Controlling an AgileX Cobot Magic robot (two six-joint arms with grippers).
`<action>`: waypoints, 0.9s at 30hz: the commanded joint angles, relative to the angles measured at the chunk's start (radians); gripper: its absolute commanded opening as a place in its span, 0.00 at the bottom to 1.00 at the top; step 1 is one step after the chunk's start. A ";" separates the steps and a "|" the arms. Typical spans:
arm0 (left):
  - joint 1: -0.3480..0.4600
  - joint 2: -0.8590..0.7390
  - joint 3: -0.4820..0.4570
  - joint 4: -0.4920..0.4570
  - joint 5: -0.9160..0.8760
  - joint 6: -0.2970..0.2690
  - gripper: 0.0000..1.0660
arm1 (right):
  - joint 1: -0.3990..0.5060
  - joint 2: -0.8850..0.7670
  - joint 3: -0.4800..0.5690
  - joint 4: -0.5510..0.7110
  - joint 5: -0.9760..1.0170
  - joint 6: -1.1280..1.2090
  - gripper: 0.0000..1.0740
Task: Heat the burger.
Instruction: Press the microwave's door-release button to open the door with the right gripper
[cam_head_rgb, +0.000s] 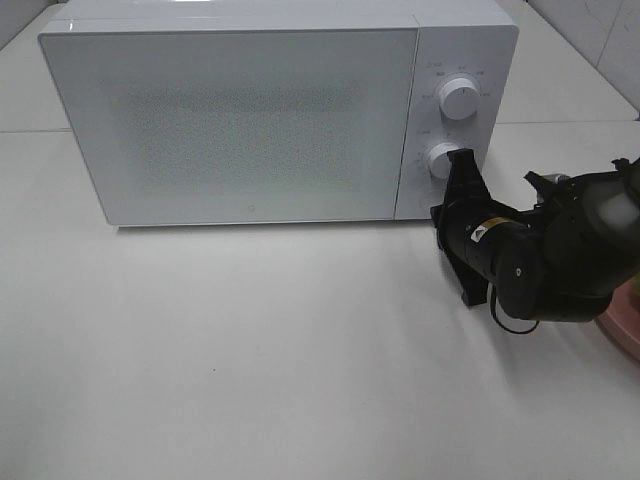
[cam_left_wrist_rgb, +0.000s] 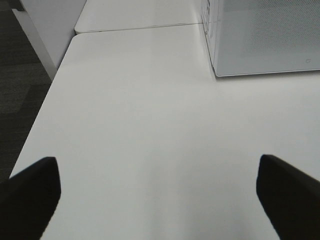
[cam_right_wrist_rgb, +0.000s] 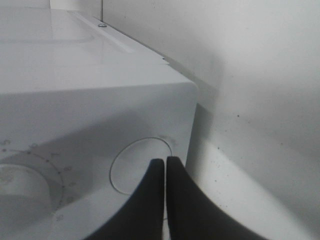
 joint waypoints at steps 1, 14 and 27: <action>0.004 -0.018 0.002 -0.006 -0.009 -0.005 0.95 | -0.002 0.005 -0.011 -0.006 -0.010 0.002 0.00; 0.004 -0.018 0.002 -0.006 -0.009 -0.005 0.95 | -0.004 0.023 -0.066 -0.017 -0.027 0.000 0.00; 0.004 -0.018 0.002 -0.006 -0.009 -0.005 0.95 | -0.004 0.023 -0.067 0.016 -0.107 -0.034 0.00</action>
